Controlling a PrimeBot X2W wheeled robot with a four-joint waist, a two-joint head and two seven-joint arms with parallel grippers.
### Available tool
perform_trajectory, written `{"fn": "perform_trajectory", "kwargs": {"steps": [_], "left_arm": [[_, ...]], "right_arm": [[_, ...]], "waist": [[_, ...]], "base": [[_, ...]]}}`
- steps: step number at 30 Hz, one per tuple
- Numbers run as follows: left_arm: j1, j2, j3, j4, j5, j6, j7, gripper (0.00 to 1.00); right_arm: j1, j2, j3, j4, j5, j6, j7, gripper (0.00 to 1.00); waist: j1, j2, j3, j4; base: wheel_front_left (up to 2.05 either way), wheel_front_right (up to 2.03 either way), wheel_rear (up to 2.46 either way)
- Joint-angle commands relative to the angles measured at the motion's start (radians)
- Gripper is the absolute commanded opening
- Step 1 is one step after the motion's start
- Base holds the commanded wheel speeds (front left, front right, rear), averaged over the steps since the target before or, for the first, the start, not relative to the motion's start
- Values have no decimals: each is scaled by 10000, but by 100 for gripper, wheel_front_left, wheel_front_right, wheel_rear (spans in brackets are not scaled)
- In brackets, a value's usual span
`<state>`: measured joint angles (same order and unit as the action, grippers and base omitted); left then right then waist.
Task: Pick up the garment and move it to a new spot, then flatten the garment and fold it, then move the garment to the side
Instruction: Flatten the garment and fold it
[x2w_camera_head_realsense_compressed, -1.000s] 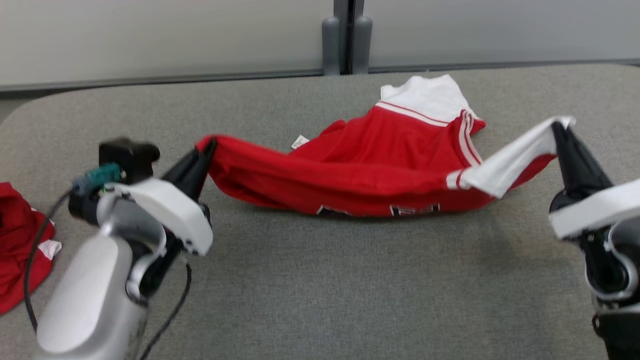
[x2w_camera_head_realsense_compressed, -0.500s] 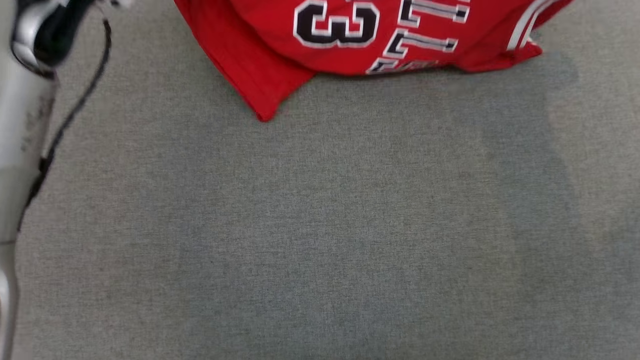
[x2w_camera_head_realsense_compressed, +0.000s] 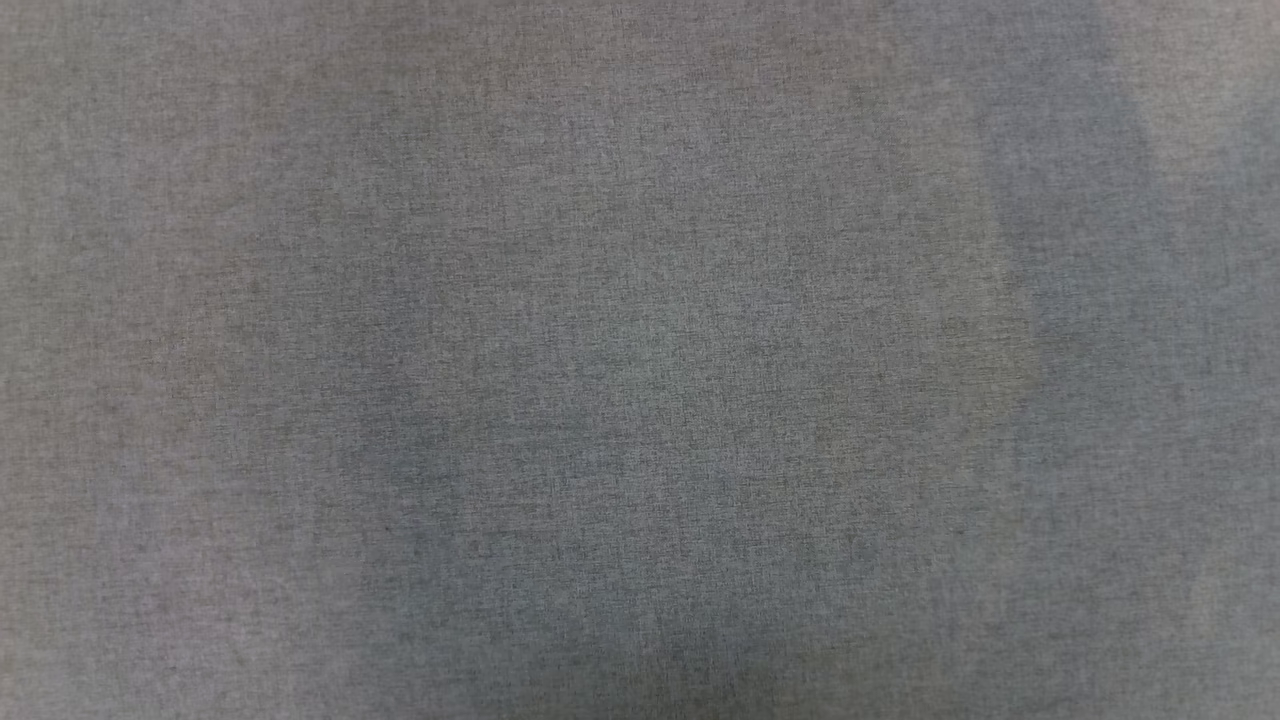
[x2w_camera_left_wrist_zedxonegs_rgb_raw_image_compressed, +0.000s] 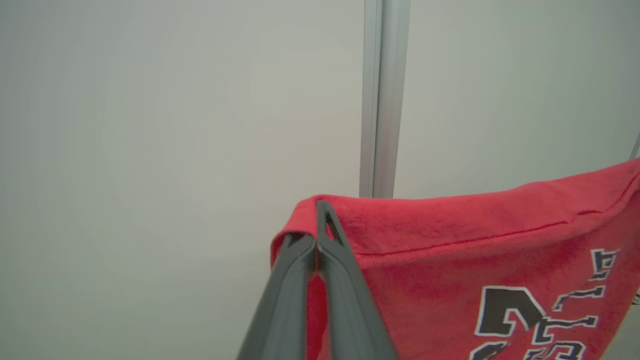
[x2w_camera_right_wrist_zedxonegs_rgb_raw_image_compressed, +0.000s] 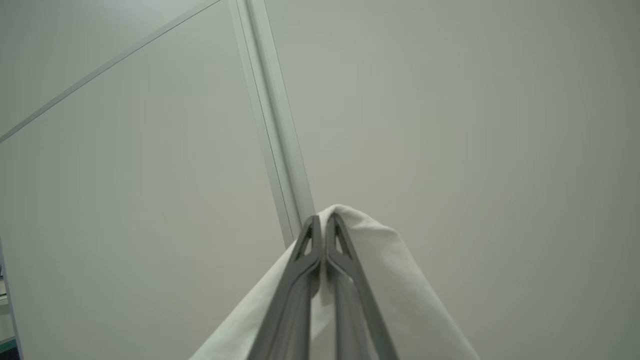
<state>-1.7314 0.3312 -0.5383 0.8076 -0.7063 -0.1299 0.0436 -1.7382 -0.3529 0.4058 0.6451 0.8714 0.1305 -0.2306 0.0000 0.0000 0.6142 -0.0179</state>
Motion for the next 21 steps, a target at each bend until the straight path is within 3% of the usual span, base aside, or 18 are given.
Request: {"fn": "perform_trajectory", "kwargs": {"steps": [1, 8, 14, 21], "left_arm": [[-348, -4, -74, 218, -106, -3, -80, 0], [-561, -199, -805, 823, -659, -4, -390, 0], [635, -22, -1516, 603, -1754, -4, -575, 0], [3138, 1030, -2727, 2, -2980, -3, 29, 0]], "right_arm": [[-384, -70, 113, 86, 82, 6, -112, 0], [-988, -268, 901, 145, 373, 6, -283, 0], [218, -525, 2099, 159, 630, 6, -293, 0], [2777, -942, 3581, 5, 1089, 6, -215, 0]], "waist": [[0, 0, 24, 9], [0, 0, 165, -37], [0, 0, -212, -79], [0, 0, -1591, -144]], "base": [[0, 0, 0], [0, 0, 0], [0, 0, 0], [0, 0, 0]]}}
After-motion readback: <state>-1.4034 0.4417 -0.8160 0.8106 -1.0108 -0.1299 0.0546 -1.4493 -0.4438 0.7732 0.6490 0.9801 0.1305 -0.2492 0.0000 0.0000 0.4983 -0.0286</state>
